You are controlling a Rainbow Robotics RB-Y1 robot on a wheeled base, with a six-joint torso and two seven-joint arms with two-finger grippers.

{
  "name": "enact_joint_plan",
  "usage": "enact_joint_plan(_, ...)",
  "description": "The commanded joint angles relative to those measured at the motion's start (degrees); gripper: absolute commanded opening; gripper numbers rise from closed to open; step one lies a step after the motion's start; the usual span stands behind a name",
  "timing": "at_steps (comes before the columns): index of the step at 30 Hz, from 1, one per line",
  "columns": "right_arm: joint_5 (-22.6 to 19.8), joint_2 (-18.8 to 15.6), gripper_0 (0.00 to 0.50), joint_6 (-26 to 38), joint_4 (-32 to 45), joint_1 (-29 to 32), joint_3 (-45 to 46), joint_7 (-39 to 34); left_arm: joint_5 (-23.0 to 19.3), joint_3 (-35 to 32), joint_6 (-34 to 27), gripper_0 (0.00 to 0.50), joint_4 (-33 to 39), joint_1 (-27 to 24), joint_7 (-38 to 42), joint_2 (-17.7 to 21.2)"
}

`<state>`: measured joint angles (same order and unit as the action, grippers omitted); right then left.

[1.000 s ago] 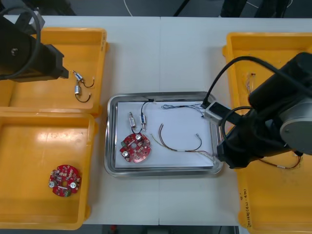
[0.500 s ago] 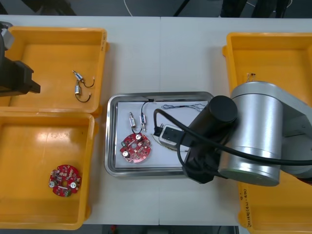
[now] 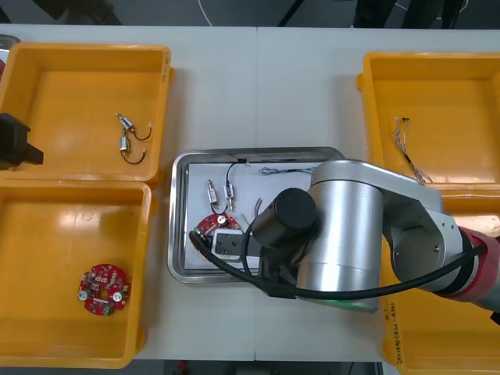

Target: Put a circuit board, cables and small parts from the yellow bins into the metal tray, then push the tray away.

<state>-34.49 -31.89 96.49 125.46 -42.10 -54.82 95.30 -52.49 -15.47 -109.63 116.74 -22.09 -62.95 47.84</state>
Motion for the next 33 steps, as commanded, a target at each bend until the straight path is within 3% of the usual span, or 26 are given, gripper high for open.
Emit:
enact_joint_plan(1, 1.7, 1.7, 0.500, -1.0, -0.3, -2.6, -4.6, 3.5, -0.5, -1.9, -0.4, 0.500, 1.3, 2.1, -5.6, 2.8)
enact_joint_plan(7, 3.6, 1.8, 0.500, -3.1, -3.0, -3.5, -8.6, 3.3, -1.0, -1.9, -0.4, 0.500, 1.3, 2.9, -6.3, 2.8)
enact_joint_plan(20, 5.4, 5.5, 0.500, -3.9, -10.0, -3.4, -10.8, 3.1, -2.3, -1.8, -0.4, 0.500, 1.5, 4.8, -8.0, 2.8)
enact_joint_plan(33, 7.2, 5.5, 0.500, -6.0, -12.2, -3.5, -12.4, 3.0, -2.0, -1.9, -0.4, 0.500, 1.6, 5.2, -8.8, 2.8)
